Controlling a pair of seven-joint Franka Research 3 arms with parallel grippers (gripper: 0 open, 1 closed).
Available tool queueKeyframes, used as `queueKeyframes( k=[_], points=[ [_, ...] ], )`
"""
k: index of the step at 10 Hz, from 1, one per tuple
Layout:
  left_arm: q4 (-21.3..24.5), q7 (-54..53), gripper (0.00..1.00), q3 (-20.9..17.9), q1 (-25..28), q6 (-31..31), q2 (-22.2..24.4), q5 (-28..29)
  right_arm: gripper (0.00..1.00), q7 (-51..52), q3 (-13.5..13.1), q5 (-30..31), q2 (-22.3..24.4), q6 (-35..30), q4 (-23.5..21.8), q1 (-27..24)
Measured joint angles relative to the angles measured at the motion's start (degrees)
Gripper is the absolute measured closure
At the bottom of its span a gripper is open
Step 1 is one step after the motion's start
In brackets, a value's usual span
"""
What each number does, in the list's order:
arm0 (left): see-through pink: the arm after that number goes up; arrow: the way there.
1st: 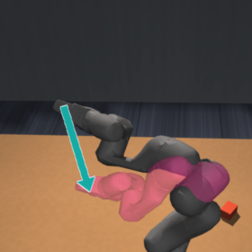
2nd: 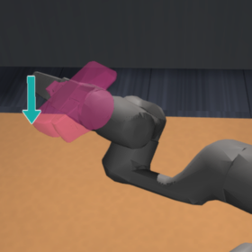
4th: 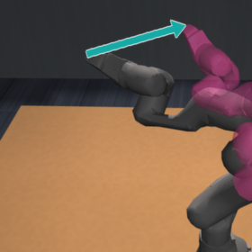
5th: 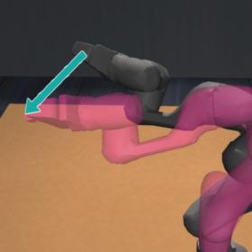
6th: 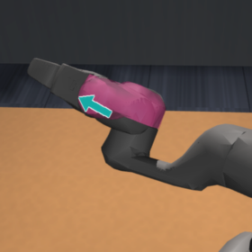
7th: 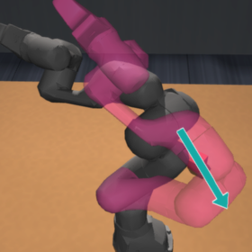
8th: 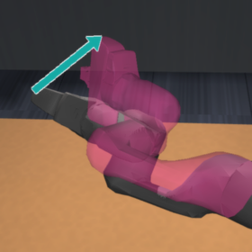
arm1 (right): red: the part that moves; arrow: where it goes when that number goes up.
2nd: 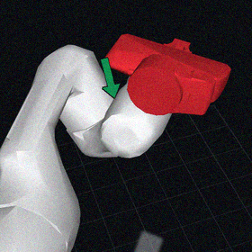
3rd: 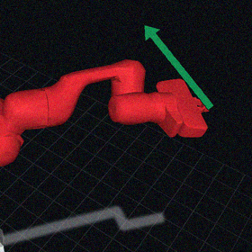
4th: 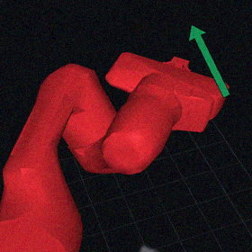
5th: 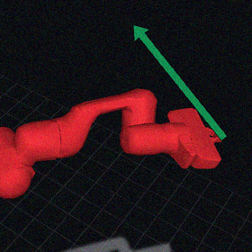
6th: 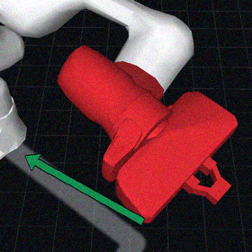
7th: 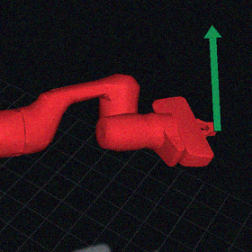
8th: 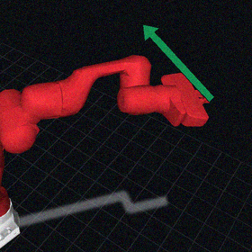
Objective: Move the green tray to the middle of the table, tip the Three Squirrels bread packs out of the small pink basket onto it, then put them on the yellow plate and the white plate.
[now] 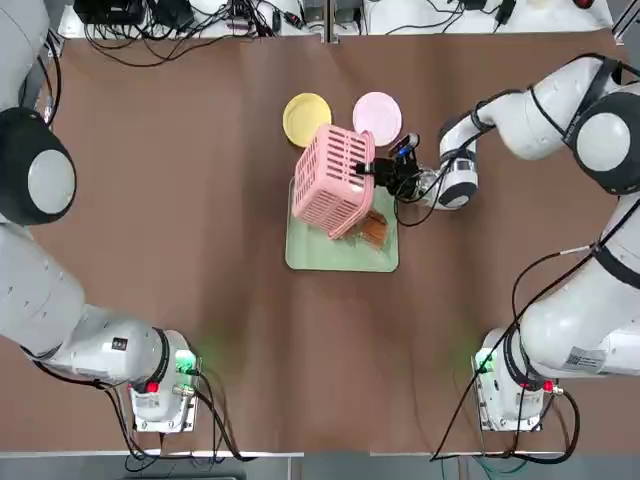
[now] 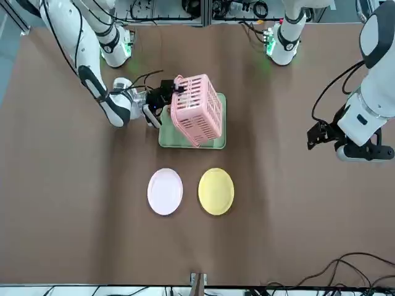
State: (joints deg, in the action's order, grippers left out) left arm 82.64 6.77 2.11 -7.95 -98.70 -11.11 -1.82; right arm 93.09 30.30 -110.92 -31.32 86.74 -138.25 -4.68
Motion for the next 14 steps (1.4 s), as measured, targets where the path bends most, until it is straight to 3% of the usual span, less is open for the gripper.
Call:
queueKeyframes(
  k=[7, 10, 14],
  points=[
    [0.0, 0.0, 0.00, -0.2, 0.7, 0.2, -0.1, 0.0, 0.93, 0.7, 1.1, -1.7, -2.1, -1.3, 0.9, 3.3],
    [0.0, 1.0, 0.00, -0.2, 0.6, 2.1, -0.2, 0.0, 0.93, 1.9, 1.2, -2.3, -5.2, -4.7, 3.1, 4.6],
    [0.5, 2.4, 0.00, -0.4, 3.5, 2.9, -2.3, 0.0, 0.93, 2.1, 0.9, -2.3, -5.9, -9.8, 4.2, 4.4]
  ],
)
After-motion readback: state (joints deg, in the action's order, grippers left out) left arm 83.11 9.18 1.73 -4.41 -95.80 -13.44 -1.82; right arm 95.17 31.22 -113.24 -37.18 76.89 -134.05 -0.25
